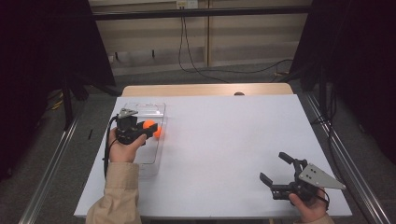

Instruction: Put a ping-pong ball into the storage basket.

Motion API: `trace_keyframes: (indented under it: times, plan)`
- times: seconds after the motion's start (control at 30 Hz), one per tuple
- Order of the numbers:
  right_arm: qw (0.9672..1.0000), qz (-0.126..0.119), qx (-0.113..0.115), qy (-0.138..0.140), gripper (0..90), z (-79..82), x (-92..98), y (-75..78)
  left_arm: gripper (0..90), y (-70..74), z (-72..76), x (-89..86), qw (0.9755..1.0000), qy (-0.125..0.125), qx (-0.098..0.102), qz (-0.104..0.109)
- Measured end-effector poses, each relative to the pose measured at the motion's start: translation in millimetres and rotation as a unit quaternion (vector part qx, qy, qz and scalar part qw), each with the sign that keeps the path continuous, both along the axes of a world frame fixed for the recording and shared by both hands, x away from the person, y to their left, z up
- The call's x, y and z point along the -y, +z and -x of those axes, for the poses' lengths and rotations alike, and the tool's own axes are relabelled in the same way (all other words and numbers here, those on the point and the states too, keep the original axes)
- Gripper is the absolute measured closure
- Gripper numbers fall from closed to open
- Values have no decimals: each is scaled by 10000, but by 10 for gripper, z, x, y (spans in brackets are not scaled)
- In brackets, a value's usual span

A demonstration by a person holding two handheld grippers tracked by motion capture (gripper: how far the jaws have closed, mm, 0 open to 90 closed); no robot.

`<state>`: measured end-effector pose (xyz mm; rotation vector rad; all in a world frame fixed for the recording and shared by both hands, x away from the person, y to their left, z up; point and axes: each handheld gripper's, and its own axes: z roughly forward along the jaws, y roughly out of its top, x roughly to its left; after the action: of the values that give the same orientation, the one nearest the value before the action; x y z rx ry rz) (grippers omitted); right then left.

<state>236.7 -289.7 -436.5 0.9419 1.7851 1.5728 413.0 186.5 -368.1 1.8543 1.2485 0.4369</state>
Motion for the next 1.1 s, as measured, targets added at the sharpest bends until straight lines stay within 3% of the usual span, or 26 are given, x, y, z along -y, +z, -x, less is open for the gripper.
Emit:
trace_keyframes:
  times: [1.1]
  plan:
    - [10000,11,37,22,21,-1,-3,8,505,-98,56,-137,9996,265,50,-95]
